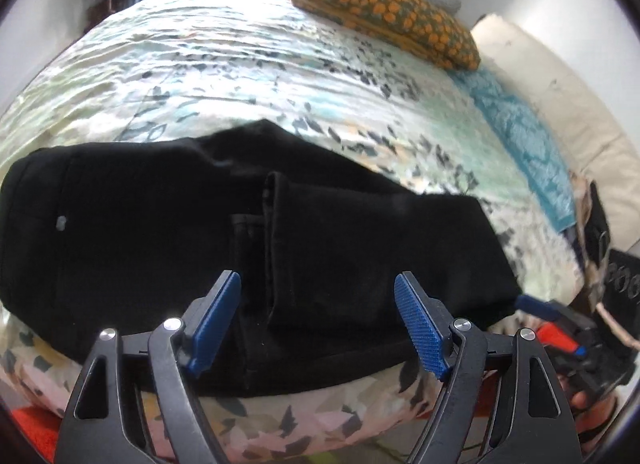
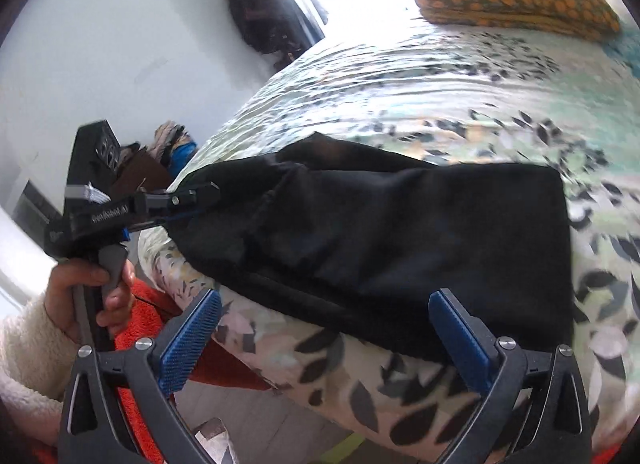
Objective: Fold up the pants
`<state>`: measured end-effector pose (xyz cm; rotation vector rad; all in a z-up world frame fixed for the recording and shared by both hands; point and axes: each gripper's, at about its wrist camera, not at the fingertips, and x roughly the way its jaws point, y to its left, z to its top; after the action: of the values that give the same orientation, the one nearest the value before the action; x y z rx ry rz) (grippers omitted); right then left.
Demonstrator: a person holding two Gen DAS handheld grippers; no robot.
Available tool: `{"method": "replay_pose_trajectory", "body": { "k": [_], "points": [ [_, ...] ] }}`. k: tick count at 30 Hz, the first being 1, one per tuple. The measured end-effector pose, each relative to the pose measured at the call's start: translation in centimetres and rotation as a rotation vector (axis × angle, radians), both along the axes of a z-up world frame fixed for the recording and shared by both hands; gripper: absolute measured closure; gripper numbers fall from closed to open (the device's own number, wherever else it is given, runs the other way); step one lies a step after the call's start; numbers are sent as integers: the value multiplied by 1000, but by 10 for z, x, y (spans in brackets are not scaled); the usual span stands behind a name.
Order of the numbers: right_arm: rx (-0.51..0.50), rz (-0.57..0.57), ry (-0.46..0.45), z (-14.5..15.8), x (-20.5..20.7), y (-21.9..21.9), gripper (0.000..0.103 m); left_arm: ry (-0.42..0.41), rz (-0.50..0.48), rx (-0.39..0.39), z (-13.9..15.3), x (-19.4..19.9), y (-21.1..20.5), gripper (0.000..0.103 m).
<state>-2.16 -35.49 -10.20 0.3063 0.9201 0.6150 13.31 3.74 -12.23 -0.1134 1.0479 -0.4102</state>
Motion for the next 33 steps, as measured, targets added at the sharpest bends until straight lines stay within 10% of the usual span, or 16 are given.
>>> {"method": "replay_pose_trajectory", "body": {
  "k": [4,10,23,28,33],
  "points": [
    [73,-128,92,-8,-18,-49,0,3,15,66,-21,3,-12,29],
    [44,-98,55,0,-22,-61,0,65,-28,104,-37,15,-24,90],
    [91,-121,-3,15,-1,-72,0,55,21,121,-32,-20,0,92],
    [338,-183,377,-61,31,-89,3,61,14,128,-37,-21,5,91],
    [370,-187,276,-34,15,-110,3,16,95,174,-20,-28,14,54]
  ]
}}
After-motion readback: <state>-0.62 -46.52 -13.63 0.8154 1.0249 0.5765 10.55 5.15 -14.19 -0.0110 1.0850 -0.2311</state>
